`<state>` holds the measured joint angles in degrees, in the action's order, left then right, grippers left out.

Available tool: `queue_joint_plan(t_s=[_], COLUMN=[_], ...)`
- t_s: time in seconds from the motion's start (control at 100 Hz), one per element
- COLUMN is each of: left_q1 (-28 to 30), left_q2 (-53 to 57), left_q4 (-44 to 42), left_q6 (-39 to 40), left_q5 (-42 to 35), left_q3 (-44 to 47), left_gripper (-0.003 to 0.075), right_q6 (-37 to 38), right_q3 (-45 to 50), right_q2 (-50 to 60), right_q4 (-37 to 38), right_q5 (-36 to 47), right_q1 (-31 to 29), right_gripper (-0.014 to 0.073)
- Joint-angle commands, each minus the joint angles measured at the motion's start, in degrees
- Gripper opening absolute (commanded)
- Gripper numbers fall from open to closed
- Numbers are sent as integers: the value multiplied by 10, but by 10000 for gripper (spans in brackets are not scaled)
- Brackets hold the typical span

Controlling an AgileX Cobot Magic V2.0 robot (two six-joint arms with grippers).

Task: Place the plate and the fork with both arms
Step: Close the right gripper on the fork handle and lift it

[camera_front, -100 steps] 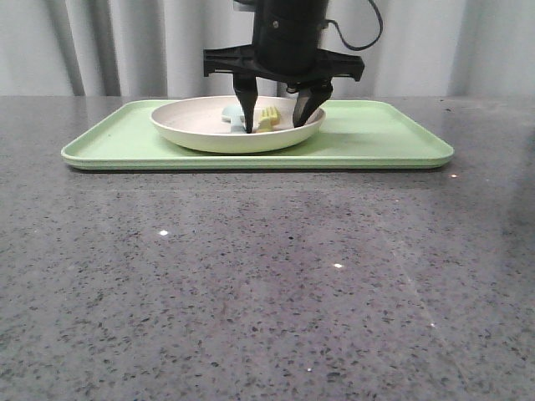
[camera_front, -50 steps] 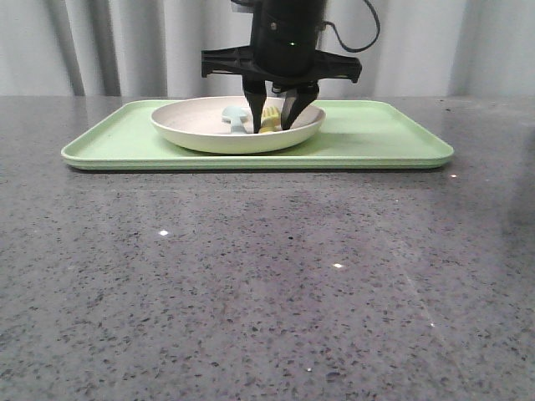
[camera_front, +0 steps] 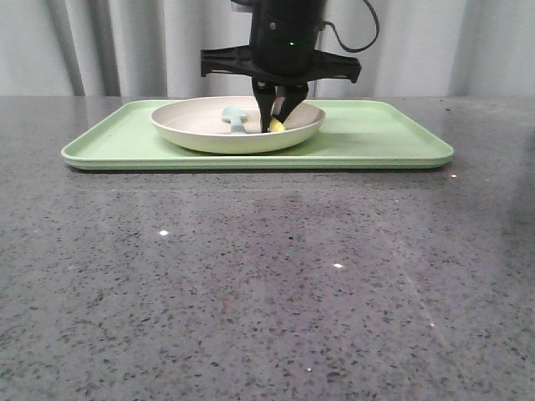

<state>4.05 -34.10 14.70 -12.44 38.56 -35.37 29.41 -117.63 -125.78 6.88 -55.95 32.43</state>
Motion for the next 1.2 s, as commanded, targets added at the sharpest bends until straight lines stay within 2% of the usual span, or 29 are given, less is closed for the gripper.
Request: queue_joint_plan(t_s=[0.0, 0.22, 0.72, 1.01, 1.08, 1.19], left_q1=[0, 0, 0, 0, 0, 0], left_q2=[0, 0, 0, 0, 0, 0], left_q4=[9, 9, 9, 9, 9, 9], left_q6=[2, 2, 2, 2, 2, 2], left_q5=[-41, -41, -41, -41, -41, -41], left_q3=[-16, -16, -16, -16, -16, -16], left_gripper=[387, 386, 387, 387, 386, 387], right_q6=[-2, -2, -13, -26, -41, -54], right_q3=[-12, -18, -138, -137, -137, -135], right_q2=[28, 31, 38, 76, 86, 96], right_q4=[10, 10, 24, 26, 26, 26], right_q5=[2, -5, -88, -122, -131, -141], right_q1=[-1, -1, -3, -40, -51, -70], right_gripper=[22, 22, 15, 14, -12, -98])
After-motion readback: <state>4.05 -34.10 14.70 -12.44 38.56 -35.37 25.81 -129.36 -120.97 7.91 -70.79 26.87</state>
